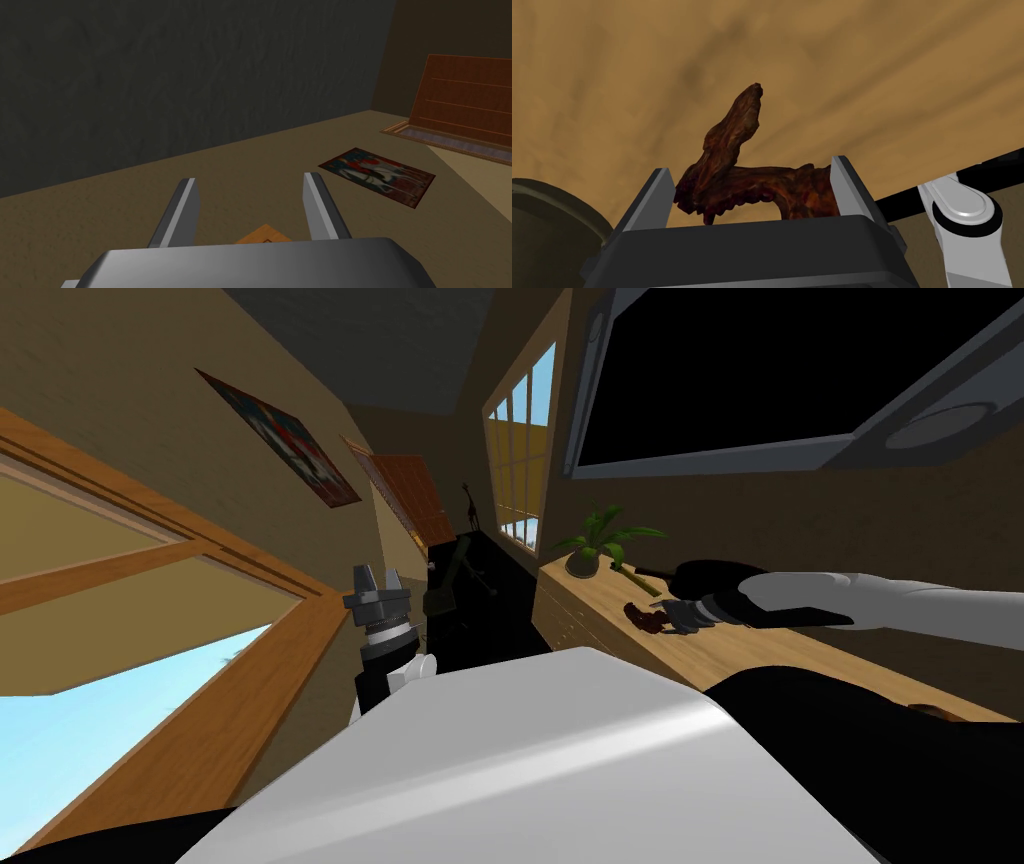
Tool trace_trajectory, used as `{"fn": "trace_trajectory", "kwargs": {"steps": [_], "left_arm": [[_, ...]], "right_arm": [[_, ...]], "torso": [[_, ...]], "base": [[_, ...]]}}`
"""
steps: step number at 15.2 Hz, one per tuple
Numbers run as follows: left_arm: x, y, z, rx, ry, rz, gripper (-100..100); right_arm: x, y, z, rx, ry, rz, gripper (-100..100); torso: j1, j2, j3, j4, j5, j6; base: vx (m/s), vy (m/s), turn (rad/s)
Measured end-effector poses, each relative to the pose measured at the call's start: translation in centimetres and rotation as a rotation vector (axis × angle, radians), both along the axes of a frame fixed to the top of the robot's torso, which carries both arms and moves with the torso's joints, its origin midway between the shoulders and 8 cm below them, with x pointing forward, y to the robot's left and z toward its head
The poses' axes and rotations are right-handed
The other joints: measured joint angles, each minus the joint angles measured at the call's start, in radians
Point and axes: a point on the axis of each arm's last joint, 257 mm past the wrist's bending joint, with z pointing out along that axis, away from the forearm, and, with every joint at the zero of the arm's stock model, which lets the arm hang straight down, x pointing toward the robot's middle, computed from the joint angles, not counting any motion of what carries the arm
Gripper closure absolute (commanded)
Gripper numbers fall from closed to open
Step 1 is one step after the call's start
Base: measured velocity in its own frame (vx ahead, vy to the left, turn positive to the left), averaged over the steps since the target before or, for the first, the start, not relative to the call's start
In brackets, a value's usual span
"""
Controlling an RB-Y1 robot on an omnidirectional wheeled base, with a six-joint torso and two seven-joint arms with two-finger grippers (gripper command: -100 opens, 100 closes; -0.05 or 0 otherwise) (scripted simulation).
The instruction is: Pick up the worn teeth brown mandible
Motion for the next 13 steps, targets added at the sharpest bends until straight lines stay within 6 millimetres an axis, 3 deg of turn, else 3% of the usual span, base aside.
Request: {"fn": "trace_trajectory", "kwargs": {"steps": [3,4,9,13], "left_arm": [[0.0,0.0,0.0,0.000,0.000,0.000,0],[0.0,0.0,0.0,0.000,0.000,0.000,0],[0.0,0.0,0.0,0.000,0.000,0.000,0],[0.0,0.0,0.0,0.000,0.000,0.000,0]], "right_arm": [[-1.4,-0.1,-1.3,0.003,-0.004,-0.018,-100],[-1.5,-0.2,-1.5,0.002,-0.004,-0.019,100],[-1.2,-0.2,-1.3,0.000,-0.010,-0.019,100],[0.3,-0.1,0.4,-0.005,0.000,0.006,100]], "torso": [[-0.004,0.000,0.000,0.000,-0.001,0.000],[-0.003,0.001,0.000,0.000,-0.001,0.000],[-0.003,0.003,0.001,0.000,-0.004,0.002],[0.001,0.007,0.004,0.001,-0.002,0.002]], "base": [[0.021,-0.035,0.074],[0.005,-0.009,0.002],[0.000,-0.001,-0.023],[-0.033,0.040,-0.118]]}}
